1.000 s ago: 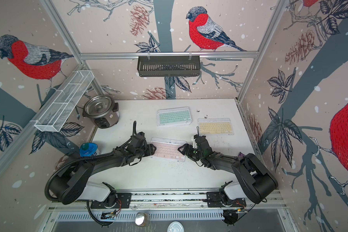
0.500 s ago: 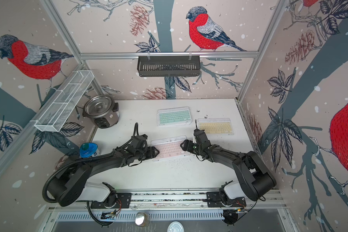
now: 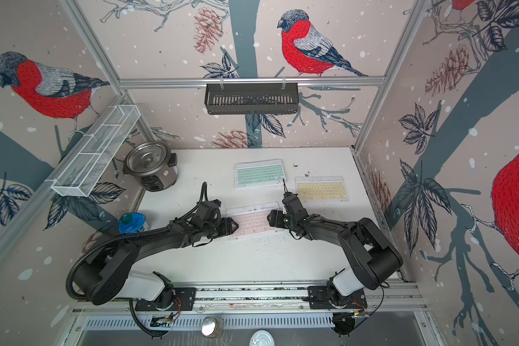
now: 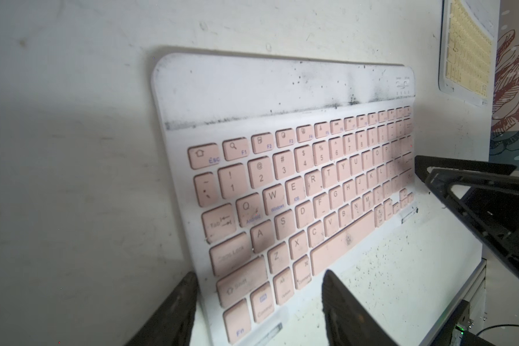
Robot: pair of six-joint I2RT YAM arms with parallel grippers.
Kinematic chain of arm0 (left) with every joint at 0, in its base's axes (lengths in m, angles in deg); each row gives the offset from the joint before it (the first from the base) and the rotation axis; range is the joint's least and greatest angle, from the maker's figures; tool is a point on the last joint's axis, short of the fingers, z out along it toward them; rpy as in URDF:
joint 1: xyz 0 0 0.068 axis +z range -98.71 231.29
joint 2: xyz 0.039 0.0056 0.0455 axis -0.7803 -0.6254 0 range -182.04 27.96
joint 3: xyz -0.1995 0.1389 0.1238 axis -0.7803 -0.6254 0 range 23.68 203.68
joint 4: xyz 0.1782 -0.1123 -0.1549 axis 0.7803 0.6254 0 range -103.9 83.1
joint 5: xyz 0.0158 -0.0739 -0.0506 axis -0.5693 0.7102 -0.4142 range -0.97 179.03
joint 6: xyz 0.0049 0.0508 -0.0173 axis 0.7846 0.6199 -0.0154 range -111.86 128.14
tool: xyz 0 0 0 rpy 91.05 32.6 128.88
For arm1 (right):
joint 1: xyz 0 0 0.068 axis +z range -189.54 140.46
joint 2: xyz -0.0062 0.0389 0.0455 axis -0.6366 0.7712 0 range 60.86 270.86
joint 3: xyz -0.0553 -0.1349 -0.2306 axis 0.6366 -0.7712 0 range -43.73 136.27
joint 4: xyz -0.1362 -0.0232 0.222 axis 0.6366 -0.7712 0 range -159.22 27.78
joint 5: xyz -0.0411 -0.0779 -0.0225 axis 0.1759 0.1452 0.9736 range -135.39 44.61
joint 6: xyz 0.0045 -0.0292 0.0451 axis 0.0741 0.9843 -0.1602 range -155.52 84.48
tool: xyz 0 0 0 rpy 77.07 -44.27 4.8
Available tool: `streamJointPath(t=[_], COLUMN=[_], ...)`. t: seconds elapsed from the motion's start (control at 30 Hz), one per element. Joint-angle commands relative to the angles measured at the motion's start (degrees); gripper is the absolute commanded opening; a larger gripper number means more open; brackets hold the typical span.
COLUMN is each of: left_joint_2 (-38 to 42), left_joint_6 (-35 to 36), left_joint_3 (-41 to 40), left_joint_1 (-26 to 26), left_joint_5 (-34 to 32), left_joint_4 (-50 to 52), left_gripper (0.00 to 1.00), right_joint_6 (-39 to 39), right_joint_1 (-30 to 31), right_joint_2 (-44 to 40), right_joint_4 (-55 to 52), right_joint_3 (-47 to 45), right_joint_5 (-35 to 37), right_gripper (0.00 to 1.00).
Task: Stack the numeric keypads
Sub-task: Pick up the numeric keypad from the center of the board.
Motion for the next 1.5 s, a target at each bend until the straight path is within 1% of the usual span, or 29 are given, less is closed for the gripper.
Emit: streamJointPath(t=[0.0, 0.1, 0.23, 0.33, 0.43, 0.53, 0.7, 0.8, 1.03, 1.23, 1.47], left_joint_2=[-0.9, -1.4, -2.1, -2.2, -2.4, -2.4, -2.5, -2.5, -2.5, -2.9, -2.7], left_joint_6=[-0.3, -0.4, -0.6, -0.7, -0.8, -0.8, -0.8, -0.8, -1.1, -1.1, -1.2], left_joint_3=[-0.4, -1.0, -1.7, -2.1, -2.4, -2.6, -2.7, -2.7, -2.7, -2.7, -2.6], left_joint_1=[0.0, -0.1, -0.5, -0.9, -1.0, -1.0, -1.0, -1.1, -1.1, -1.0, -1.0], left_joint_5=[1.7, 2.5, 3.1, 3.3, 3.3, 3.3, 3.0, 2.8, 2.0, 1.8, 1.4], left_joint_4=[1.3, 0.5, -0.3, -0.9, -1.2, -1.3, -1.1, -0.8, -0.5, -0.5, -0.2], left_gripper=[0.66, 0.66, 0.66, 0.66, 0.66, 0.66, 0.65, 0.65, 0.66, 0.65, 0.65], right_joint_6=[-2.3, -5.2, -9.9, -13.8, -16.1, -16.5, -15.1, -13.7, -5.6, -3.6, -2.8], right_joint_1=[1.4, 1.0, -1.6, -3.3, -3.9, -3.9, -4.1, -4.7, -6.0, -6.3, -6.3], right_joint_2=[0.0, -2.4, -6.2, -8.1, -9.1, -10.3, -11.9, -13.3, -17.3, -16.6, -16.0], right_joint_4=[0.2, 5.5, 14.1, 20.2, 23.7, 23.7, 20.8, 17.8, 3.0, 0.1, -1.2], right_joint_3=[-0.7, -2.2, -4.3, -6.2, -7.5, -8.2, -9.1, -9.3, -5.0, -3.5, -3.4], right_joint_5=[-8.9, -15.3, -24.4, -29.1, -31.8, -32.2, -31.8, -30.0, -21.3, -20.0, -18.6], right_gripper=[0.79, 0.78, 0.76, 0.76, 0.75, 0.74, 0.74, 0.73, 0.69, 0.63, 0.51])
